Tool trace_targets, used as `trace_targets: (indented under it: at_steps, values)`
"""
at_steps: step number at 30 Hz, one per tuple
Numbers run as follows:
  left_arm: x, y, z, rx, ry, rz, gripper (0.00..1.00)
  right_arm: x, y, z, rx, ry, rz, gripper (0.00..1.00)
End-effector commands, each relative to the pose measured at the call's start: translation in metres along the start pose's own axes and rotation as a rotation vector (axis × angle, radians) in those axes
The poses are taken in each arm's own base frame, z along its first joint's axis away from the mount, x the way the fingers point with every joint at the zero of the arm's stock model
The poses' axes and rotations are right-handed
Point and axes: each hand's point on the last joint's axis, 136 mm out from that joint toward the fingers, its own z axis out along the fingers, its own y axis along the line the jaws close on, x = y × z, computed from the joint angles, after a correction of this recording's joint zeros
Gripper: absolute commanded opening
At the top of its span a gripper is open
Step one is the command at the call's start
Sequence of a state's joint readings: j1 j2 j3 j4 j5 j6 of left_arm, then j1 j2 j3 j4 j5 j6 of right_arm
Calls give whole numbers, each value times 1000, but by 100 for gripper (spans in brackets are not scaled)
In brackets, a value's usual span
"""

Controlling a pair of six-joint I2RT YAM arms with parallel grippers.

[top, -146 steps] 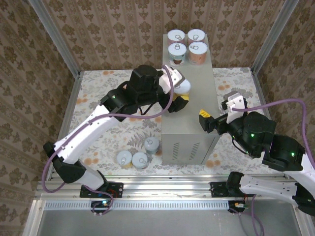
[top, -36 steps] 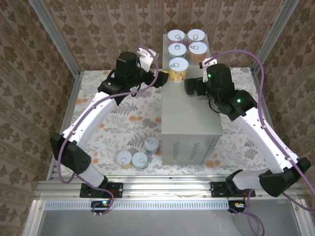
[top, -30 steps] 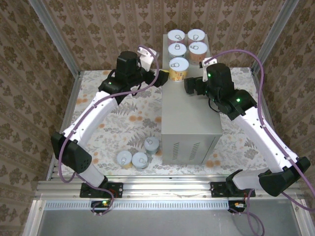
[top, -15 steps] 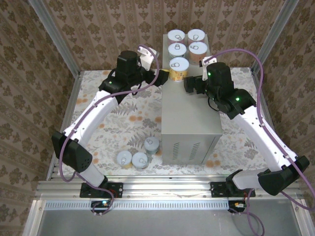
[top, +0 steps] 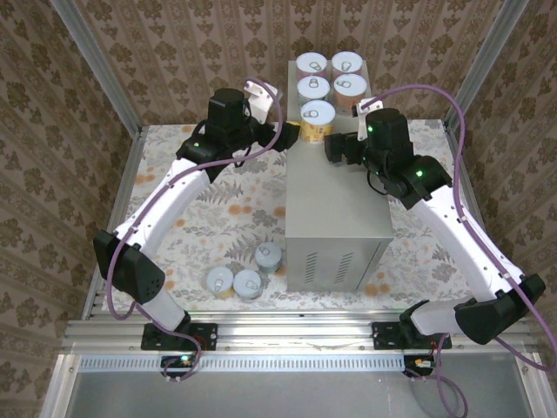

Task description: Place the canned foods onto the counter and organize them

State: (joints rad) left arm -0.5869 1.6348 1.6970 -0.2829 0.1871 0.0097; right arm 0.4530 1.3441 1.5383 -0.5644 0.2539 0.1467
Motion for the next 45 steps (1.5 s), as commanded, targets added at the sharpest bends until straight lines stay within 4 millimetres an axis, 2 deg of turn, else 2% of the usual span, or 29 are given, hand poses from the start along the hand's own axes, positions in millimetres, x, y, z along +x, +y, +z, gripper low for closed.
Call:
trace_targets:
  at_steps: [1,13,14,22,32,39,40,45]
  values:
    - [7,6,3,-11,28,-12,100,15,10,15,-45,64,17,100]
    - [8,8,0,-20,30,-13,100,13,13,15,-66,58,18,100]
    - [7,8,0,-20,26,-13,100,19,15,24,-65,82,12,100]
    - [7,7,-1,-17,27,-14,100,20,16,27,-68,90,9,100]
    - [7,5,3,3,31,-13,100,19,13,21,-61,79,18,100]
    - [6,4,5,12,30,-18,100,26,10,24,-49,96,17,100]
    - [7,4,6,14,31,-19,100,19,8,13,-54,69,23,100]
    - [8,3,7,18,34,-22,100,19,6,9,-52,63,27,100]
